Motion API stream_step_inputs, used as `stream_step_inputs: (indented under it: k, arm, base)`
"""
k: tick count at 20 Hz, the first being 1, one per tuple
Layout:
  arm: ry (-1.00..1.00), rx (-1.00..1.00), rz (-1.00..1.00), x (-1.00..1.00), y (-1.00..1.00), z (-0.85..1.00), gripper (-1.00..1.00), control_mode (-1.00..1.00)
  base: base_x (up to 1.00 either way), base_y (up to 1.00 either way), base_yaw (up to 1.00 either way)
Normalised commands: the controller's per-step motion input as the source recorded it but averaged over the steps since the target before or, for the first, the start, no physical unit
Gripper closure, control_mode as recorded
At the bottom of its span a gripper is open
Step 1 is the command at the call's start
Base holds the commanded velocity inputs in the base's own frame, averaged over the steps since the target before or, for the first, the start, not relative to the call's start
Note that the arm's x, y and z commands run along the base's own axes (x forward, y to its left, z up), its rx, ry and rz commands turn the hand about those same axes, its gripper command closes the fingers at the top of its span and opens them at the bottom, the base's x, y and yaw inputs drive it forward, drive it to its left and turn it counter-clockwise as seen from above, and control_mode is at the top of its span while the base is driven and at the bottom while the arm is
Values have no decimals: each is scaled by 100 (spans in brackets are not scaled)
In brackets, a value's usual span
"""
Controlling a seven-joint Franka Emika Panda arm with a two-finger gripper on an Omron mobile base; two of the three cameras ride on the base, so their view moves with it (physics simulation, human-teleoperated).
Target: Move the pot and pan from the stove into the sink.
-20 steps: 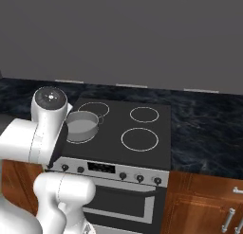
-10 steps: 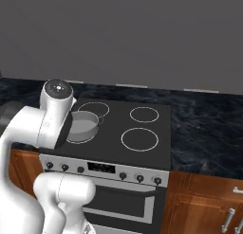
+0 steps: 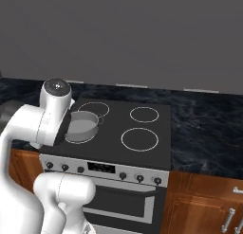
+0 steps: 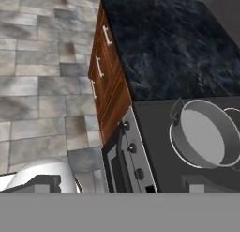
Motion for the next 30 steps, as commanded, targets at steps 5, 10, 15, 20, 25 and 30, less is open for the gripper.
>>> stream_step_inputs:
  k: [5,10,15,20,25,30]
  arm:
    - [9,-10,8,22,21,-26,-100,-100]
    - [8,-7,11,24,11,-25,-100,-100]
    - [2,-2,6,8,2,-8,-100,-100]
    - [0,0,-7,0,-3,0,-100,-100]
    - [-2,0,-8,7,0,-1,-100,-100]
    - [-14,0,-4,8,0,-21,-100,-100]
  base:
    - [0,0,0]
    - [0,0,0]
    - [0,0,0]
    - [0,0,0]
    - [0,0,0]
    - [0,0,0]
